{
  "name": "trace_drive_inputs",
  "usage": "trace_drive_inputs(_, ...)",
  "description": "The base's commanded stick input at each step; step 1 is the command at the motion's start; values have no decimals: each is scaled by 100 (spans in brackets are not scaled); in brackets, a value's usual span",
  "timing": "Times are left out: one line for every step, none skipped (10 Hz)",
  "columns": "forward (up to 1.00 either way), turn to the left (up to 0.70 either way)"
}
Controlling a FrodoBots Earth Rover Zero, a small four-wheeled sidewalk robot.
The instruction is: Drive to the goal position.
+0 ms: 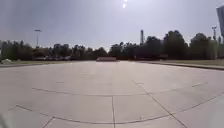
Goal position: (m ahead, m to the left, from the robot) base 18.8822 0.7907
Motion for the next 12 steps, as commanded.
trace_drive_inputs(100,0)
trace_drive_inputs(100,0)
trace_drive_inputs(100,0)
trace_drive_inputs(100,0)
trace_drive_inputs(100,0)
trace_drive_inputs(100,0)
trace_drive_inputs(100,0)
trace_drive_inputs(100,0)
trace_drive_inputs(100,0)
trace_drive_inputs(100,0)
trace_drive_inputs(100,0)
trace_drive_inputs(100,0)
